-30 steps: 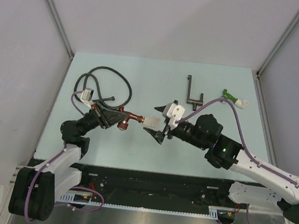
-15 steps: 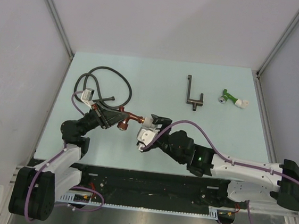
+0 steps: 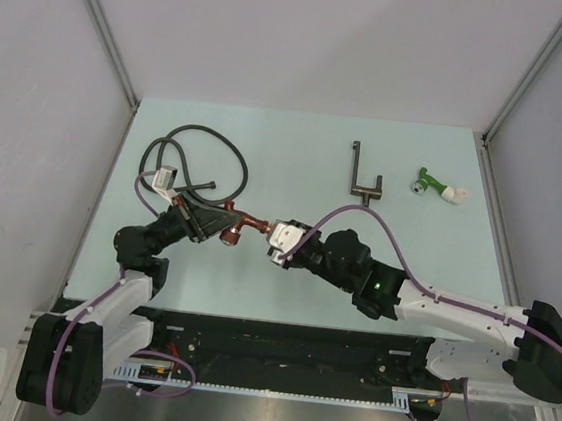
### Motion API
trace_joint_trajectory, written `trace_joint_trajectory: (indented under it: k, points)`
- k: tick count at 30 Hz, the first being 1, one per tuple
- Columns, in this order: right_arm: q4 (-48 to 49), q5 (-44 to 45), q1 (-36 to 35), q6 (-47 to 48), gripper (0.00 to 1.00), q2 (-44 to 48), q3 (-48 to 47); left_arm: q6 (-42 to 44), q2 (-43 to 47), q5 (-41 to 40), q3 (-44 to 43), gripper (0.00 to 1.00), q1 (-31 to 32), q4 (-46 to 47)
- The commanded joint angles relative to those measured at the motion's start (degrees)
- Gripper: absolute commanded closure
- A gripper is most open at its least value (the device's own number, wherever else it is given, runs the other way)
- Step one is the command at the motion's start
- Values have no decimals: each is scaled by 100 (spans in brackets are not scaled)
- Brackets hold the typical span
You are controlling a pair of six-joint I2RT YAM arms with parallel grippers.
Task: Install the water faucets
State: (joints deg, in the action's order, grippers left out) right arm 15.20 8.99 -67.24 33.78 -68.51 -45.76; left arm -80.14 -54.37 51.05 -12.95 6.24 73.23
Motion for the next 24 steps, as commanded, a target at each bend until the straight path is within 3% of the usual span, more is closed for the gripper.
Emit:
trace_joint_trajectory:
  k: [1,2,7,10,11,18,22,24]
  points:
    - [203,-1592,386,-1134,68,215,-82,-116,76,-77,-129,100,-9,2582]
    - [211,-1785,474,-1311,79,224,-82,-107,93,-77,-129,100,-9,2582]
    - [492,-3498,1325,-2654,100,172,-170,-72,102,-77,-129,100,-9,2582]
    - [975,-4457,1757,-4042,100,-4,-232,-54,128,-77,-129,100,-9,2582]
    - [1115,-4737,2054,-4916,100,-161,-249,-37,128,-77,-129,100,-9,2582]
    - [1897,-5583,2769,-7532,100,-882,-381,-28,146,-69,-129,100,-9,2582]
    - [1978,-5804,2831,-7791,99,-980,-399,-37,146,-77,-129,100,-9,2582]
    - [1559,-5603,2839,-7502,93,-884,-434,-46,137,-77,-120,100,-9,2582]
